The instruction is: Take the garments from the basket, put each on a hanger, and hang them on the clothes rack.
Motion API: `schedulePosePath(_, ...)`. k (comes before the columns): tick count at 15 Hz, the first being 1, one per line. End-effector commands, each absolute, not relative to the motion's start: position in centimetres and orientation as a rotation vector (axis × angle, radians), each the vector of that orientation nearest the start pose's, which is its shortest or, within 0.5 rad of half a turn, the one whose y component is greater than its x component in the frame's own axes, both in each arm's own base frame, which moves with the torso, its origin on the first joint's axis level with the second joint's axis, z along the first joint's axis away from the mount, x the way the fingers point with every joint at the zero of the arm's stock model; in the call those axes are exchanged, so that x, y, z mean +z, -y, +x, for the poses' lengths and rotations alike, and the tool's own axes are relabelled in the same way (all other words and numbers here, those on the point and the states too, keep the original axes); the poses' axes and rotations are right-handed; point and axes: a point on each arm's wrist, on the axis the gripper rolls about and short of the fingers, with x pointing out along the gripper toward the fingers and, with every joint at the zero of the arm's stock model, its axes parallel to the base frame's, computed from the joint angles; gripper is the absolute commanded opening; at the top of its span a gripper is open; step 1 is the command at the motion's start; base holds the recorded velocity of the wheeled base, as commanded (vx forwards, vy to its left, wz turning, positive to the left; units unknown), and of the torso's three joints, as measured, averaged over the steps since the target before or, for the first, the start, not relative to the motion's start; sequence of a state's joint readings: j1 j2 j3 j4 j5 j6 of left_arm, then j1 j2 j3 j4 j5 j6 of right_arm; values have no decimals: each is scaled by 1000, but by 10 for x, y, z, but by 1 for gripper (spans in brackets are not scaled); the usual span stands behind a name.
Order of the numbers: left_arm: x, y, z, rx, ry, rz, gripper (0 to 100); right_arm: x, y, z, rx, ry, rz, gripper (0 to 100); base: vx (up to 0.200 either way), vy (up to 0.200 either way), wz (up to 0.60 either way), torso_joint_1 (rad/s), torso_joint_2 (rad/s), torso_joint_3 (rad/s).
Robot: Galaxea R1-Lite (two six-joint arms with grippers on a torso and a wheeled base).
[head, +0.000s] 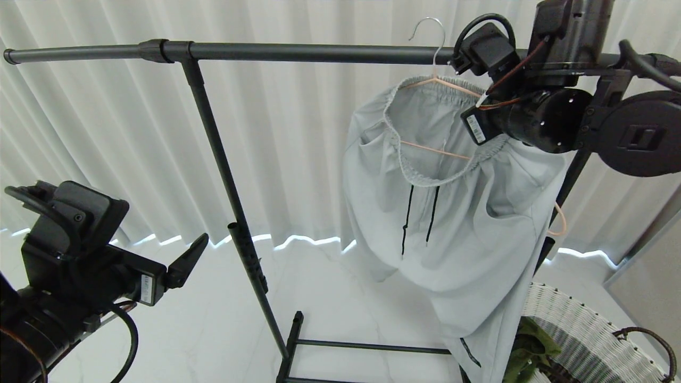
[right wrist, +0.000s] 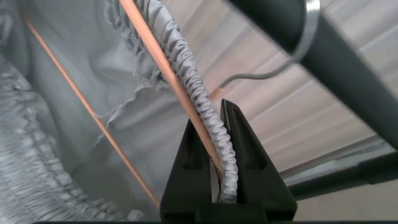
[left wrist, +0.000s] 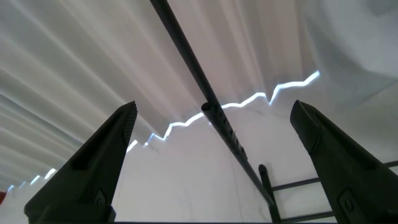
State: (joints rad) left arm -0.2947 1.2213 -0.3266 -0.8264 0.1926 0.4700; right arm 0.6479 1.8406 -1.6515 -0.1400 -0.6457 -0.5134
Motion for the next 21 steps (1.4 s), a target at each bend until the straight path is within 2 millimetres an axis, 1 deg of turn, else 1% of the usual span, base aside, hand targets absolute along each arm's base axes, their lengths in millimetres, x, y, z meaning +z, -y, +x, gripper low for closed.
schedulePosePath(1,186,44,161,-115,-41,485,100,318,-216,302,25,-51,-556,0,0,0,0,0,0,0)
schedulePosePath(4,186,44,161,-115,-41,485,100,313,-224,301,45,-57,-565,0,0,0,0,0,0,0)
schedulePosePath(8,186,44,161,-115,-41,485,100,310,-230,301,57,-57,-568,0,0,0,0,0,0,0)
schedulePosePath(13,186,44,161,-115,-41,485,100,313,-236,309,47,-44,-558,0,0,0,0,0,0,0)
schedulePosePath(15,186,45,161,-116,-40,485,100,309,-239,314,49,-51,-564,0,0,0,0,0,0,0)
schedulePosePath(21,186,49,160,-140,-34,486,100,302,-251,310,81,-57,-576,0,0,0,0,0,0,0)
